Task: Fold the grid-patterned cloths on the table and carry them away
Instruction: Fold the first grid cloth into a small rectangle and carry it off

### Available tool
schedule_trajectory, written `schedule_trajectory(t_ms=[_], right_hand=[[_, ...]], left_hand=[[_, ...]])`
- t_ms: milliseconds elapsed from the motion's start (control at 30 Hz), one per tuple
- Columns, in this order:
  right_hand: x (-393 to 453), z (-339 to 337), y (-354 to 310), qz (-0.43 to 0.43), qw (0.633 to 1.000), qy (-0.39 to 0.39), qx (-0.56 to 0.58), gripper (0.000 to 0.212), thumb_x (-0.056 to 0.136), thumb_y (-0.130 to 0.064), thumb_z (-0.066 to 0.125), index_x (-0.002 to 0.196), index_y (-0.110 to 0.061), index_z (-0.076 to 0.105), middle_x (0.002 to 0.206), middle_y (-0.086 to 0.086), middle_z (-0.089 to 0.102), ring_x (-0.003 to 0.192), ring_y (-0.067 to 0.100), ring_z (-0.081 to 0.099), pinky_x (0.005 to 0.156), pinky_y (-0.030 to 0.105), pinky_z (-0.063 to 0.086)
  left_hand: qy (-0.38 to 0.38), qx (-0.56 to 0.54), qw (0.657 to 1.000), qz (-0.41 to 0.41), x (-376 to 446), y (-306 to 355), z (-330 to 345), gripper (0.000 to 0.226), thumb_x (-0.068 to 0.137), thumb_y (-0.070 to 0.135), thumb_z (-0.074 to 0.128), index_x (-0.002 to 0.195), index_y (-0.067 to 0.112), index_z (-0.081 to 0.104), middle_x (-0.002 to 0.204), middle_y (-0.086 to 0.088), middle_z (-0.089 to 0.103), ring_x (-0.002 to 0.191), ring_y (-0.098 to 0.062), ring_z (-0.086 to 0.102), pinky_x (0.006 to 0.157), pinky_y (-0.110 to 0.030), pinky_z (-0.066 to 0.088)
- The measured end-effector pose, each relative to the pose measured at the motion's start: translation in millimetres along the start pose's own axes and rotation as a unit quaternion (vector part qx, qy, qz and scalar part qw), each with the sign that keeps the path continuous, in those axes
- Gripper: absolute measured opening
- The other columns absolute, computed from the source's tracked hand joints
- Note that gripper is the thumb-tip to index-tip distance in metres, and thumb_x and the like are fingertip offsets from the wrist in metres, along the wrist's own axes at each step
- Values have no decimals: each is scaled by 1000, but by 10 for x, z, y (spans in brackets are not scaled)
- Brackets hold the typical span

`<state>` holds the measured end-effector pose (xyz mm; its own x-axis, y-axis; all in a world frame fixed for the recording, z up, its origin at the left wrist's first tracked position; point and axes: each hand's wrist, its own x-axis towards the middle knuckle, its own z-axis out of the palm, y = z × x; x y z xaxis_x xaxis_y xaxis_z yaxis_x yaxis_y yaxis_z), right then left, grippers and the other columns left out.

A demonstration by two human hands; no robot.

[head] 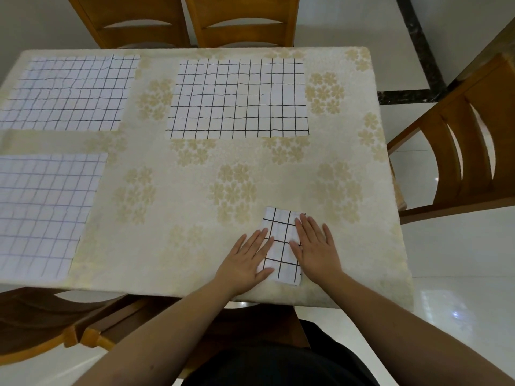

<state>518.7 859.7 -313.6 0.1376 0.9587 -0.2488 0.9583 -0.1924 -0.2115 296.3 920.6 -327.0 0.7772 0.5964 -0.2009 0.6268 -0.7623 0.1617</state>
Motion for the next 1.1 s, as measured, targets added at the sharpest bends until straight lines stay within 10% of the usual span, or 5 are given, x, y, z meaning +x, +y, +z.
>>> schedule_trajectory(t_ms=[333,800,933,1100], right_hand=[[389,-116,-380,-223,973,-62,5,77,91,-55,-17,153,-18,10,160,-4,3,148,14,4,119,36,-3],[635,-238,48,-107,991,-65,-42,81,76,-67,-32,146,-27,-20,154,-10,-24,146,10,-16,118,37,-10],[502,-264,58,-52,998,-42,-15,80,86,-61,-21,152,-18,-4,158,-4,-12,148,15,-7,118,38,-6],[205,-286,-36,-16,988,130,80,43,92,-28,36,121,-9,62,128,13,59,119,33,55,96,46,43]], left_hand=[[-5,-13,1000,2,-9,-17,29,66,99,56,30,149,13,33,157,-12,26,148,-21,16,116,-44,15],[-10,-9,1000,3,-22,0,-17,68,100,58,20,155,21,10,162,-4,6,149,-21,6,118,-43,8],[31,-63,998,3,70,-6,-166,55,101,50,29,147,22,38,157,-5,31,144,-21,29,115,-42,27],[90,-150,985,-10,544,-81,-496,26,90,17,52,110,12,69,110,-9,65,93,-28,63,78,-39,53]])
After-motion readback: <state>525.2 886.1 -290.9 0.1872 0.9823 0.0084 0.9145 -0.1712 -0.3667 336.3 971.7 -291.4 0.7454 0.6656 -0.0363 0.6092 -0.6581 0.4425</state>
